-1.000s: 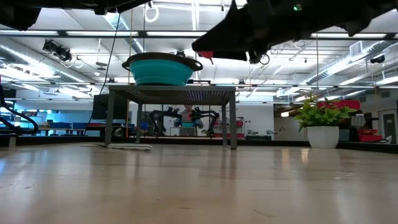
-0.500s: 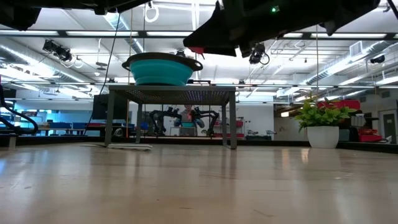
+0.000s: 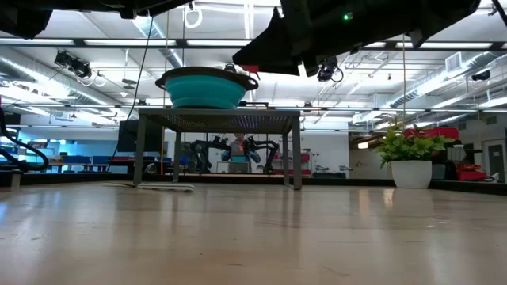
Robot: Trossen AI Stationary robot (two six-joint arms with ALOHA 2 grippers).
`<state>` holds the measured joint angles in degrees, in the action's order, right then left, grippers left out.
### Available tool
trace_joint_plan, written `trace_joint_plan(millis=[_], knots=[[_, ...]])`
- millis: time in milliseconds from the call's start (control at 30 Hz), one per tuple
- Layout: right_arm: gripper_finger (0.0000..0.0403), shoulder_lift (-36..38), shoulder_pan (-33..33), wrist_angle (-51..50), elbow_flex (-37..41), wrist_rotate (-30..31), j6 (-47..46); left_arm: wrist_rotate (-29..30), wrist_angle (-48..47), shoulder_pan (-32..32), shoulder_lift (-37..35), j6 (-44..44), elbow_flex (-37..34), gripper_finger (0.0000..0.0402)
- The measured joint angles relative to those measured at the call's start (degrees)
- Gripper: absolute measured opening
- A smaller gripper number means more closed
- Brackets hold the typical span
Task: Pick & Place Fruit
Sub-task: Put the pear into the blue strainer bowl
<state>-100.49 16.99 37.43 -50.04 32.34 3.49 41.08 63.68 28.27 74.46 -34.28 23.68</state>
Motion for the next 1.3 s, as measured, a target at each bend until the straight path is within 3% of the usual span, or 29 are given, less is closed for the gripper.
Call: trace_joint_plan(millis=[700, 1000, 1100, 1200, 1300], knots=[[0.0171, 0.0, -0.1, 0.2, 0.0, 0.1, -0.2, 0.0, 0.0, 0.0, 0.0, 0.0, 0.0, 0.0373], [0.0171, 0.0, -0.1, 0.1, 0.0, 0.0, -0.2, -5.4, 0.0, 0.0, 0.0, 0.4, 0.0, 0.0373], [0.0171, 0.0, -0.1, 0.1, 0.0, 0.1, -0.2, -6.2, 0.2, 0.0, 0.0, 4.9, 0.0, 0.0373], [0.0171, 0.0, -0.1, 0.1, 0.0, 0.1, -0.1, -3.3, 0.8, 0.0, 0.0, 11.5, 0.0, 0.0373], [0.0171, 0.0, -0.1, 0.1, 0.0, 0.1, 0.0, 3.9, 1.2, 0.0, 0.0, 16.7, 0.0, 0.0373]])
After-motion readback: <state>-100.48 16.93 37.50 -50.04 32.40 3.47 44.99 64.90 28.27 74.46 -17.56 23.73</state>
